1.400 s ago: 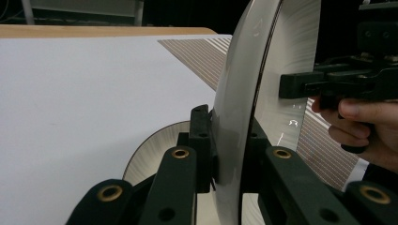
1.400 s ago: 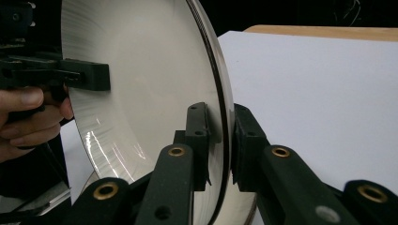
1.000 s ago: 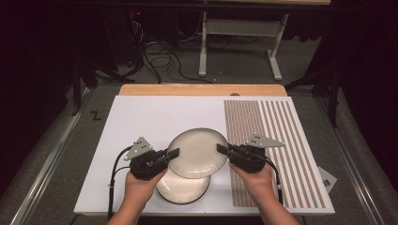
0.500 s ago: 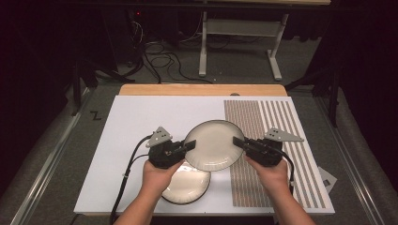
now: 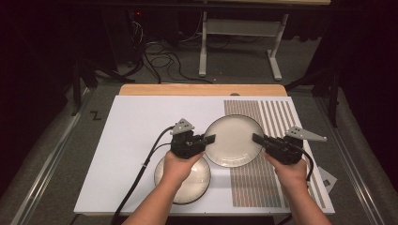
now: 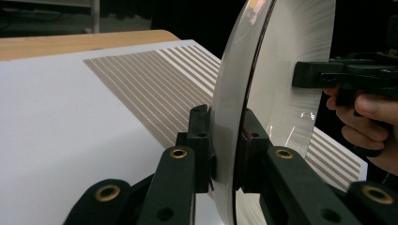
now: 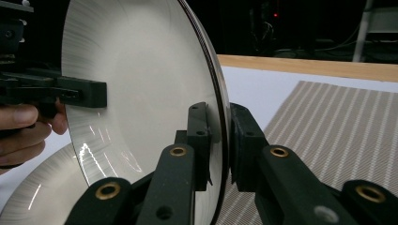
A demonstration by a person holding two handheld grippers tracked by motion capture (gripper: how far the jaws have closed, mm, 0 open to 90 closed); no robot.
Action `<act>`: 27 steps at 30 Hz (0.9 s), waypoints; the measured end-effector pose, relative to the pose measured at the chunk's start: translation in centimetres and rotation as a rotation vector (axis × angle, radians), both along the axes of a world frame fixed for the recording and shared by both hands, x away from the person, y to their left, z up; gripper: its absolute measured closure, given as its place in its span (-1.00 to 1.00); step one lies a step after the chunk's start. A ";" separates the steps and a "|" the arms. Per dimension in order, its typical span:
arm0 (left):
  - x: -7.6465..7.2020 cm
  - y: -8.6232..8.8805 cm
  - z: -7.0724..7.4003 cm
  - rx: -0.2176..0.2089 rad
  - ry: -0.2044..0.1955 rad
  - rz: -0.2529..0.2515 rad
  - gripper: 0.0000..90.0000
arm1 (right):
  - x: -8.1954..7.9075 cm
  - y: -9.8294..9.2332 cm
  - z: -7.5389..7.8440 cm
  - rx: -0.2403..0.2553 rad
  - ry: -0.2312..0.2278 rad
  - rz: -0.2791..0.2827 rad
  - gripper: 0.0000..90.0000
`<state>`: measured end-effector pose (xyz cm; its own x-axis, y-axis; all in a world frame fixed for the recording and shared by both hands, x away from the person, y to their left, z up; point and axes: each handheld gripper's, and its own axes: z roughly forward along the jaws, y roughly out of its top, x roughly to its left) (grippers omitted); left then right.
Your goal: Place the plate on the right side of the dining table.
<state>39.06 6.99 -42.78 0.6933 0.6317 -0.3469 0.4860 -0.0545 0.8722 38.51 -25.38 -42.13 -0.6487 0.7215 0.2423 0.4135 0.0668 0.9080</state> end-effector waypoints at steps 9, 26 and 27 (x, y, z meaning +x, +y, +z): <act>2.4 -3.7 -0.9 -0.006 0.069 -0.052 0.77 | 0.4 -3.6 -0.9 0.010 0.032 -0.055 0.84; 5.5 -8.9 -3.0 -0.013 0.160 -0.085 0.76 | 1.7 -9.1 -2.9 0.030 0.117 -0.122 0.86; 5.7 -9.1 -3.1 -0.013 0.163 -0.085 0.76 | 1.8 -9.3 -3.0 0.027 0.117 -0.124 0.86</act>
